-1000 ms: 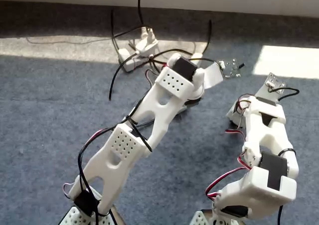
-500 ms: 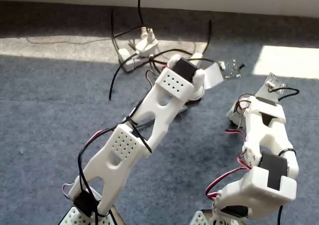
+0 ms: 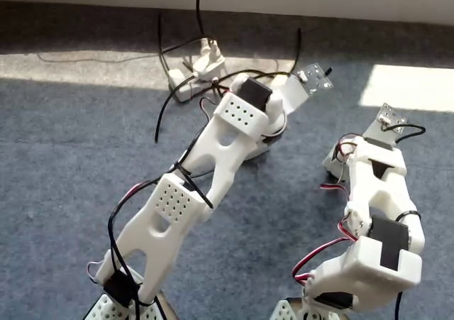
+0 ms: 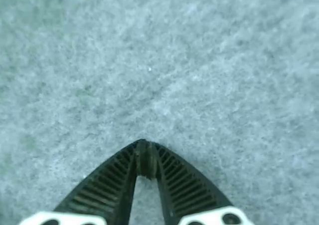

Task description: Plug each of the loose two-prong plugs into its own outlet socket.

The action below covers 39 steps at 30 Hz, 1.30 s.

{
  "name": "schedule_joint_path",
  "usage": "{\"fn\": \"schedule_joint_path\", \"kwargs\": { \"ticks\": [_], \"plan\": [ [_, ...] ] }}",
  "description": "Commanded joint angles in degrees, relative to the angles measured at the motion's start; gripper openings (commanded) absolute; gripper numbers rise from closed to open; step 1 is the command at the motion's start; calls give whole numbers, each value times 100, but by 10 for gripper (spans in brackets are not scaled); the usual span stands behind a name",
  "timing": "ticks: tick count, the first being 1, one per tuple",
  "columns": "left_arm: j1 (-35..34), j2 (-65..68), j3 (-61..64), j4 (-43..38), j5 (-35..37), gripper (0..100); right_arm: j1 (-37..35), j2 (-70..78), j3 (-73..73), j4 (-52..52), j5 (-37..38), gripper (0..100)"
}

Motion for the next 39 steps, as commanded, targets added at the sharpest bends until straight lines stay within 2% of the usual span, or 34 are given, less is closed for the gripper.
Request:
{"fn": "schedule_joint_path", "kwargs": {
  "ticks": [1, 8, 16, 21, 32, 39],
  "plan": [
    [-224, 84, 110, 273, 18, 7, 75, 4, -215, -84, -35, 8],
    [-48, 629, 295, 352, -9, 7, 75, 4, -215, -84, -35, 8],
    [207, 664, 338, 492, 0, 7, 75, 4, -224, -92, -44, 8],
    [505, 523, 954, 492, 0, 7, 163, 13, -233, -119, -88, 8],
    [602, -585, 2668, 475, 18, 7, 1279, 22, -145, -549, -1829, 8],
    [602, -585, 3125, 457, 18, 7, 1341, 13, 13, -804, -1908, 9]
  ]
}}
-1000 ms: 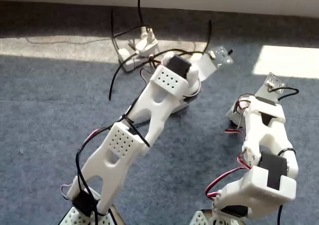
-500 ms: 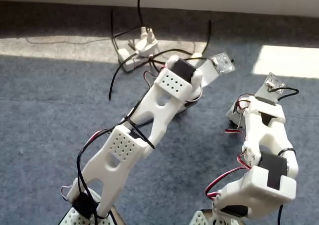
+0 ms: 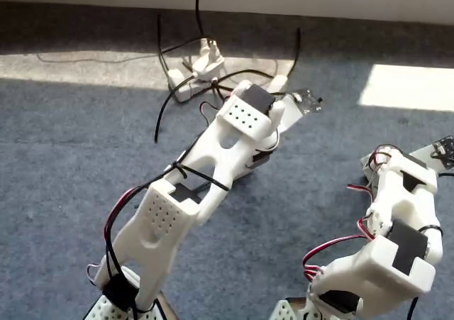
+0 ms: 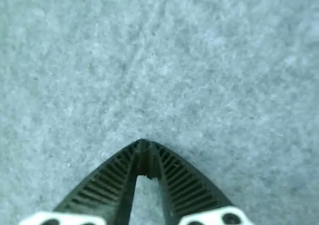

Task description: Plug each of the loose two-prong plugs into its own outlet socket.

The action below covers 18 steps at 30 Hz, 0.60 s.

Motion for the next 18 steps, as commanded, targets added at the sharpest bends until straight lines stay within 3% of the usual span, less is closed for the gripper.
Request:
{"fn": "schedule_joint_path", "kwargs": {
  "ticks": [1, 5, 18],
  "plan": [
    [127, 31, 338, 185, 53, 7, 57, 4, -31, -101, -70, 9],
    [110, 31, 391, 185, 132, 7, 66, 4, -22, -101, -70, 9],
    [-602, 40, 1015, 185, 1688, 7, 57, 4, -22, -101, -70, 9]
  ]
}}
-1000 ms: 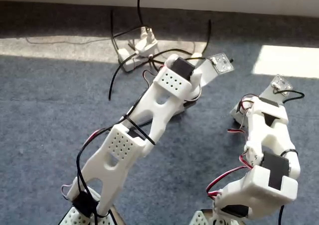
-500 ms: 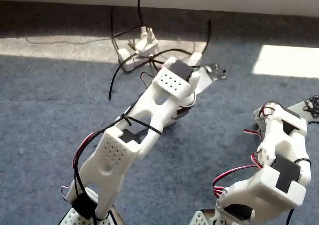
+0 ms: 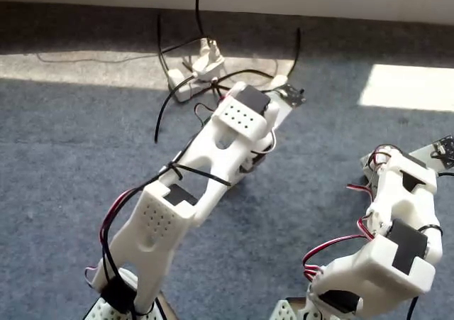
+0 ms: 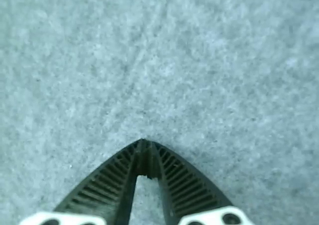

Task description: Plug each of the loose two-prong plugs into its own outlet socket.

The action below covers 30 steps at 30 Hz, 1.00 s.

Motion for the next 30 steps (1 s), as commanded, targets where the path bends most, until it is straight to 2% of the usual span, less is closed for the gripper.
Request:
{"fn": "schedule_joint_path", "kwargs": {
  "ticks": [1, 5, 10, 13, 19, 24, 30],
  "plan": [
    [-242, 75, 462, 185, 343, 7, 57, 4, -22, -75, -70, 9],
    [-303, 66, 699, 193, 387, 7, 57, 4, -4, -75, -70, 9],
    [-664, 48, 1086, 202, 835, 9, 57, 4, -4, -75, -70, 9],
    [-875, 57, 1130, 202, 853, 10, 57, 4, -4, -75, -70, 9],
    [-857, 57, 1138, 211, 835, 14, 57, 4, -4, -75, -70, 9],
    [-884, 31, 1218, 211, 826, 92, 57, 4, -4, -75, -70, 9],
    [-910, -13, 1235, 220, 818, 108, 57, 4, -4, -75, -70, 9]
  ]
}}
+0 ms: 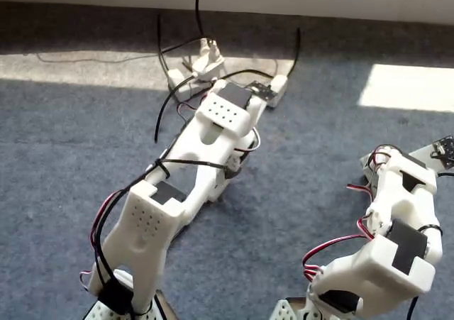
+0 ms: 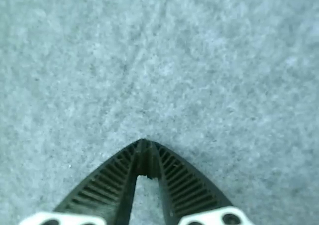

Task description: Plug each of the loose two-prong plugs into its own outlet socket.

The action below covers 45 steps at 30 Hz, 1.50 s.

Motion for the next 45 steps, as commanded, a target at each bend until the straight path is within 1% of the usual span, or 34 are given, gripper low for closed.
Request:
{"fn": "schedule_joint_path", "kwargs": {
  "ticks": [1, 5, 7, 11, 17, 19, 23, 24, 31, 40, 43, 45],
  "plan": [
    [-286, 13, 514, 176, -9, 119, 57, 4, -22, -75, -70, 9],
    [-338, -418, 936, 149, -501, 173, 57, 4, -22, -75, -70, 9],
    [-338, -514, 1059, 141, -633, 188, 57, 4, -22, -75, -70, 9],
    [-409, -602, 1015, 132, -668, 204, 57, 4, -22, -75, -70, 9],
    [-435, -629, 1042, 132, -668, 199, 57, 4, -22, -75, -70, 9],
    [-435, -629, 1042, 132, -668, 179, 57, 4, -22, -75, -70, 9],
    [-435, -629, 1007, 132, -668, 40, 57, 4, -22, -75, -70, 9],
    [-435, -637, 1007, 132, -668, 32, 57, 4, -22, -75, -70, 9],
    [-514, -848, 910, 158, -642, 30, 48, 4, -22, -75, -70, 9],
    [-488, -2826, 796, 149, -642, 31, 48, 4, -22, -75, -70, 9],
    [-497, -3284, 505, 149, -651, 31, 48, 4, -22, -75, -70, 9],
    [-532, -3389, 84, 132, -659, 31, 48, 4, -22, -75, -70, 9]
  ]
}}
